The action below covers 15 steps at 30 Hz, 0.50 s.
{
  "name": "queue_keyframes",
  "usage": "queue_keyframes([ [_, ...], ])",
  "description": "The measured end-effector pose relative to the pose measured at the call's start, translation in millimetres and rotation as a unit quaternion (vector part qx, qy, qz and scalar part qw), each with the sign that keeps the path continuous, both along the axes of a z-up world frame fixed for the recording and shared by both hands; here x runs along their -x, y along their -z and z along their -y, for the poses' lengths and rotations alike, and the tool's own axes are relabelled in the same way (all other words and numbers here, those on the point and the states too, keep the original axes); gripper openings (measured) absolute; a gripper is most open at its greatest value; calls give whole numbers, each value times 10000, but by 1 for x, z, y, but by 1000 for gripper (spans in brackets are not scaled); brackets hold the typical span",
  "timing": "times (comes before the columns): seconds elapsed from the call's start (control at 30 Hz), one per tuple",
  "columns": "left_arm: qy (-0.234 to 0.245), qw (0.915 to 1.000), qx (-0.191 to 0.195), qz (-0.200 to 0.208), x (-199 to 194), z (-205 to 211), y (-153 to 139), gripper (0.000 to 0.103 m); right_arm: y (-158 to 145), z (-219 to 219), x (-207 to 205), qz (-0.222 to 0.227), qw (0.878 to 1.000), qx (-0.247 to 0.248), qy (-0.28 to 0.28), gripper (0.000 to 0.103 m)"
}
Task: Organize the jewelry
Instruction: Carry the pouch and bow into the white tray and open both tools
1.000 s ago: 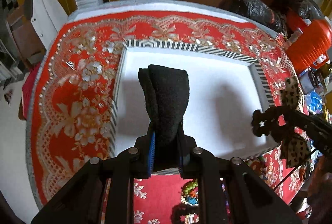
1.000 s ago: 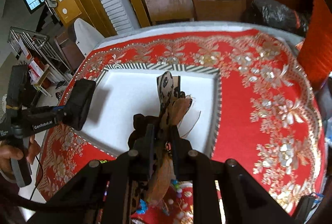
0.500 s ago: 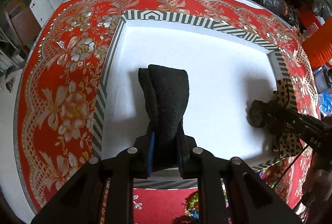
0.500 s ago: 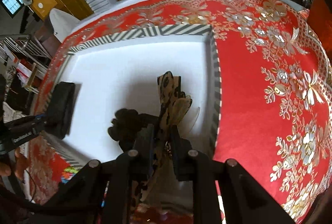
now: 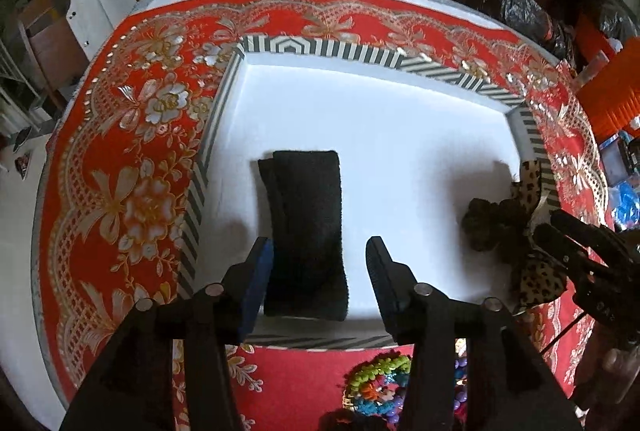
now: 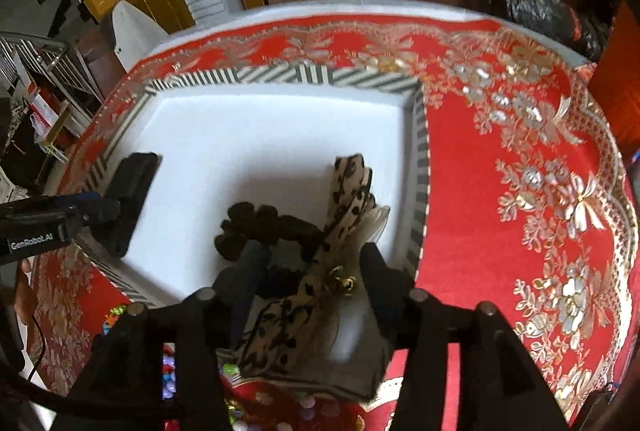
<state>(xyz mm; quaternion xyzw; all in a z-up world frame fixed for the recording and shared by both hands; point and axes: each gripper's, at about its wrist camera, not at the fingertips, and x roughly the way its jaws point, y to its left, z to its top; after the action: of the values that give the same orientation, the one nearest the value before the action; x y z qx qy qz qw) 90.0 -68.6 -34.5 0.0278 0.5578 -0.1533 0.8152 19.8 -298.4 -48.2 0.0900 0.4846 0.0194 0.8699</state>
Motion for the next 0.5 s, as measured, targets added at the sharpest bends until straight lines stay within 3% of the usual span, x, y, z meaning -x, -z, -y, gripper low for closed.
queue_keyframes([
  [0.2, -152, 9997, 152, 109, 15, -7, -19, 30, -27, -2, 22, 362, 9992, -100, 97, 54],
  [0.5, 118, 9979, -255, 588, 61, -11, -46, 30, -77, -18, 77, 1014, 9948, -44, -40, 60],
])
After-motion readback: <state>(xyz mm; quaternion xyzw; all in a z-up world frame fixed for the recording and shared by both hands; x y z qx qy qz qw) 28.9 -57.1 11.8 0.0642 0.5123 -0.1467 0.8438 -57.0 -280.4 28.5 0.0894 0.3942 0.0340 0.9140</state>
